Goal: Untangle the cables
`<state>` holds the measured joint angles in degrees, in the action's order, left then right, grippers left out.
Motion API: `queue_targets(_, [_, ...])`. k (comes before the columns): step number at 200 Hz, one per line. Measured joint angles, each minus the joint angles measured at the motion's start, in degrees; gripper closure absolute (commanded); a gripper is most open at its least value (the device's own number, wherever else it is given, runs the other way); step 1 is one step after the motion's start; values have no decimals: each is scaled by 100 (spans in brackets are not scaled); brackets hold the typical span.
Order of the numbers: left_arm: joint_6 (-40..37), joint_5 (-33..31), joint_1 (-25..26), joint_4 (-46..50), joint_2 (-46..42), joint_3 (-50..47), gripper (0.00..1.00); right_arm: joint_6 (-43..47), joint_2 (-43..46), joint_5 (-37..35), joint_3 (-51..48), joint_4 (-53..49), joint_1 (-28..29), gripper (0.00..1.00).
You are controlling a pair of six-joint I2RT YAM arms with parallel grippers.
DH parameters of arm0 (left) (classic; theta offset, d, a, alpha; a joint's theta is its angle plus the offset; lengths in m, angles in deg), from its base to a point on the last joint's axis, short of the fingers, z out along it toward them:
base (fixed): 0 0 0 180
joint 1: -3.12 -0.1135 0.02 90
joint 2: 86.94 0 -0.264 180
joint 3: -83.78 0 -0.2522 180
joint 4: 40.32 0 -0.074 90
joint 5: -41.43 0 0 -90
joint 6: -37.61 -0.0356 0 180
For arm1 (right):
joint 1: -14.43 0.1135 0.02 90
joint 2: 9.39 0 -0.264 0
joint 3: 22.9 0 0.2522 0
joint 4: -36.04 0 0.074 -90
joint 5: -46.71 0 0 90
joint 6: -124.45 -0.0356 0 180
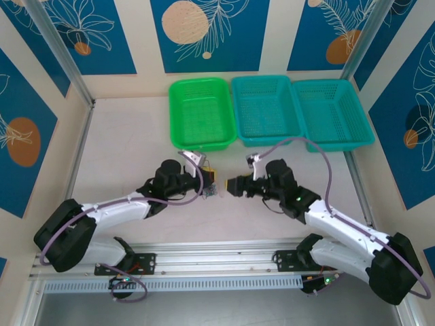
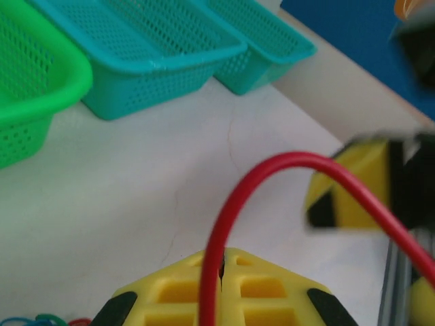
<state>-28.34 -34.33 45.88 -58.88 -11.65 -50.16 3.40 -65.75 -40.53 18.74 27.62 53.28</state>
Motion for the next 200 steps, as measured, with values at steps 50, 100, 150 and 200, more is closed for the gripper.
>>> queue_targets(50, [787, -138, 0, 190, -24, 286, 100, 1167, -1744, -155, 20, 1497, 807, 6])
queue_targets(100, [1165, -350, -155, 627, -205, 426, 100, 2319, -3268, -577, 87, 4059, 1128, 29])
queue_targets(150, [1331, -898, -490, 1617, -1165, 505, 100, 2179, -4072, -1362, 1069, 4273, 1172, 68])
queue_targets(200, [1731, -916, -1292, 2146, -3082, 846, 100, 997, -4205, -1661, 901, 3324, 741, 67])
